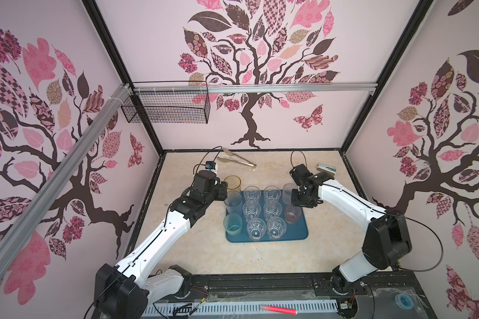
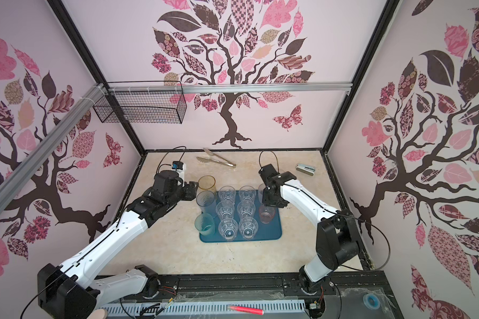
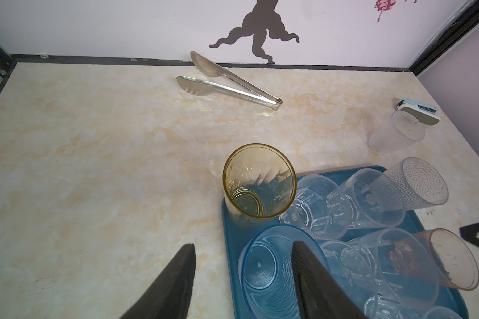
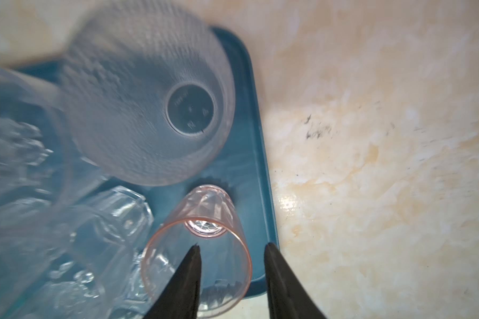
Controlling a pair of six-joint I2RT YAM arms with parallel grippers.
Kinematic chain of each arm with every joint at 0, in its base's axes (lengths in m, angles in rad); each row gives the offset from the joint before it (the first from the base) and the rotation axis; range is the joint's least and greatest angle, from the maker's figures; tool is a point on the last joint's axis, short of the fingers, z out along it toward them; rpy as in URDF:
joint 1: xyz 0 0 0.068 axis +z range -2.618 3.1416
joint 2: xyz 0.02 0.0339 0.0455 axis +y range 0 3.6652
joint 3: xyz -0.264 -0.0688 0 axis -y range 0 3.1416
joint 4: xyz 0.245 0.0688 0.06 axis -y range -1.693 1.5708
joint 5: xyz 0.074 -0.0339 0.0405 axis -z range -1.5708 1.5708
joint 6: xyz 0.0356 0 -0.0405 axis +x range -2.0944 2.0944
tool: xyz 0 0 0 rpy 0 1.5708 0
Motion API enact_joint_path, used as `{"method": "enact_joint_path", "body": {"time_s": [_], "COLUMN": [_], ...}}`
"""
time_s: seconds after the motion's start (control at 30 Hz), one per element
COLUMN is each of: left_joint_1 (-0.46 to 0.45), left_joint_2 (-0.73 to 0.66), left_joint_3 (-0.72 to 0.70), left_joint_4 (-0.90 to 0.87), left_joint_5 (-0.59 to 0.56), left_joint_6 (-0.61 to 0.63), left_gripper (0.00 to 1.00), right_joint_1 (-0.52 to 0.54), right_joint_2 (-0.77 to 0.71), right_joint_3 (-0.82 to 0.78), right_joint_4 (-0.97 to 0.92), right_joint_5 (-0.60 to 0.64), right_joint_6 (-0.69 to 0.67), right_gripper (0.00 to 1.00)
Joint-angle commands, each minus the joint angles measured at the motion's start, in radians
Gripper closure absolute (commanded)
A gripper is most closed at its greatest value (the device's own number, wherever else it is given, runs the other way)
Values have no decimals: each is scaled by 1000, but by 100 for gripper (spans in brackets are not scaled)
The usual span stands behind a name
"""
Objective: Place the glasses into the tray
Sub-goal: Place the glass on the tray, then pick up the glass from the top-right of the table.
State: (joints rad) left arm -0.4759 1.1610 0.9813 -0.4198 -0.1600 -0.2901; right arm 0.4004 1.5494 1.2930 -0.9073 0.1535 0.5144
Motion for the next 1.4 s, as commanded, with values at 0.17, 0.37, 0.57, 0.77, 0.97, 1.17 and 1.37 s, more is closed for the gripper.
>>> {"method": "enact_joint_path", "body": {"time_s": [0.17, 0.37, 0.57, 0.77, 0.97, 1.17, 1.37], "left_joint_1": [-2, -2, -3, -2, -3, -2, -1], "left_joint_2": [-14, -23, -23, -21, -21, -31, -40], "left_joint_3": [-35, -33, -38, -31, -44, -53, -51], "left_joint_4": [-8, -21, -18, -22, -24, -19, -27], "left_joint_5": [-34, -20, -7, 0, -7, -15, -35], "left_joint_6": [2, 3, 1, 1, 2, -3, 2], "left_gripper": [41, 41, 41, 41, 41, 41, 41], "right_joint_1": [-177, -268, -300, -302, -304, -303, -303], "right_joint_2": [-4, 184, 335, 441, 528, 532, 450], "right_joint_3": [110, 187, 241, 268, 298, 333, 320], "right_joint_4": [155, 288, 337, 381, 379, 340, 295], "right_joint_5": [5, 13, 14, -24, -57, -66, -28], "right_joint_6": [-4, 39, 32, 33, 39, 21, -5], "right_gripper": [46, 43, 44, 45, 54, 78, 94]}}
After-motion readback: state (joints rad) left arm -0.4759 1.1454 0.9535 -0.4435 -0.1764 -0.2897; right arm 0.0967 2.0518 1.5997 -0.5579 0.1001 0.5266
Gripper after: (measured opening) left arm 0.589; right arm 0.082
